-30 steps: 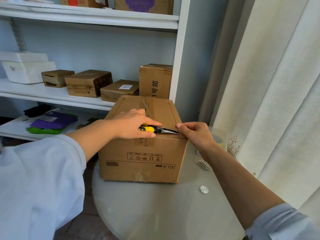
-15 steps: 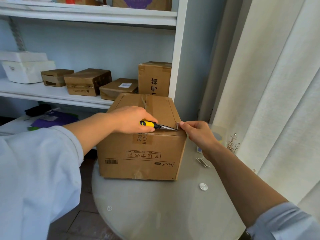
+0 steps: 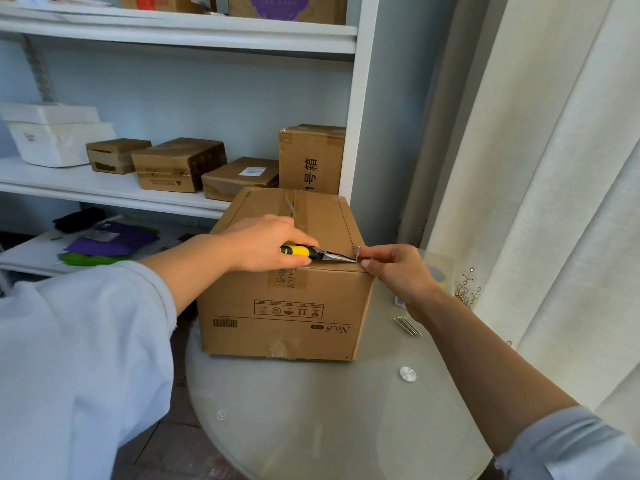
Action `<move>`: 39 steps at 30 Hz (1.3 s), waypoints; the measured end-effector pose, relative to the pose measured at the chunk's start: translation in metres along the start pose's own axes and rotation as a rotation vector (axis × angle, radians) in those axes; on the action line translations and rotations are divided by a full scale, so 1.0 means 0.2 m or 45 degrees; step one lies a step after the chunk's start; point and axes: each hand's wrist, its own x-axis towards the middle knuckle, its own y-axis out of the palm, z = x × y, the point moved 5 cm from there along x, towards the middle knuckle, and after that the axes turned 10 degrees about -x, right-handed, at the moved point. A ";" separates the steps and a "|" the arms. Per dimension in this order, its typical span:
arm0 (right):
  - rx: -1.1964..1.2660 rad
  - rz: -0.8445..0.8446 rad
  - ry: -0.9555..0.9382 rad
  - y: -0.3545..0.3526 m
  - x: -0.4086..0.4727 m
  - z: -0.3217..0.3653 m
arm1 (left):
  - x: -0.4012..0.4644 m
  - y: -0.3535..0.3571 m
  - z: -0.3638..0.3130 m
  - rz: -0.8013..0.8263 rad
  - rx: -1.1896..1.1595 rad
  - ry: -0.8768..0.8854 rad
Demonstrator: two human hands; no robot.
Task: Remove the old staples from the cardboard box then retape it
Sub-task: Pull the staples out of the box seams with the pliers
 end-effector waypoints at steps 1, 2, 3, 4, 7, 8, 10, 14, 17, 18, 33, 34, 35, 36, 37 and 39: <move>0.005 -0.007 -0.004 0.00 0.00 0.00 | 0.00 0.01 0.01 -0.002 -0.043 -0.009; 0.011 -0.012 -0.006 0.00 0.00 0.00 | 0.00 0.02 0.02 -0.006 -0.066 -0.014; 0.018 -0.015 -0.005 0.00 0.00 0.00 | 0.00 0.02 0.02 -0.010 -0.082 -0.016; 0.022 -0.019 -0.002 0.01 0.00 0.00 | 0.00 0.02 0.02 -0.015 -0.108 -0.021; 0.034 -0.037 -0.003 0.01 0.00 0.01 | -0.01 0.02 0.04 -0.037 -0.228 -0.043; 0.048 -0.040 -0.009 0.01 0.00 0.01 | -0.01 0.03 0.05 -0.038 -0.253 -0.046; 0.077 -0.034 -0.028 0.01 -0.01 0.02 | -0.02 0.03 0.06 -0.025 -0.275 -0.056; 0.074 -0.128 -0.036 0.02 0.01 0.04 | -0.03 0.02 0.04 -0.048 -0.364 -0.077; 0.061 -0.265 -0.007 0.01 0.04 0.05 | -0.03 0.01 0.01 -0.083 -0.448 -0.082; 0.039 -0.285 -0.001 0.01 0.05 0.05 | -0.03 0.01 0.00 -0.084 -0.437 -0.086; 0.339 -0.565 0.250 -0.10 0.10 -0.11 | 0.08 0.13 -0.13 -0.257 -0.131 -0.293; 0.351 -0.539 0.287 -0.10 0.11 -0.15 | 0.11 0.13 -0.15 -0.285 -0.094 -0.336; 0.350 -0.506 0.329 -0.11 0.11 -0.21 | 0.13 0.14 -0.17 -0.322 -0.060 -0.387; 0.317 -0.466 0.376 -0.11 0.11 -0.27 | 0.15 0.15 -0.20 -0.361 -0.036 -0.437; 0.277 -0.423 0.421 -0.11 0.11 -0.33 | 0.16 0.15 -0.21 -0.395 -0.016 -0.482; 0.124 -0.343 0.489 -0.10 0.08 -0.48 | 0.20 0.16 -0.25 -0.433 0.016 -0.536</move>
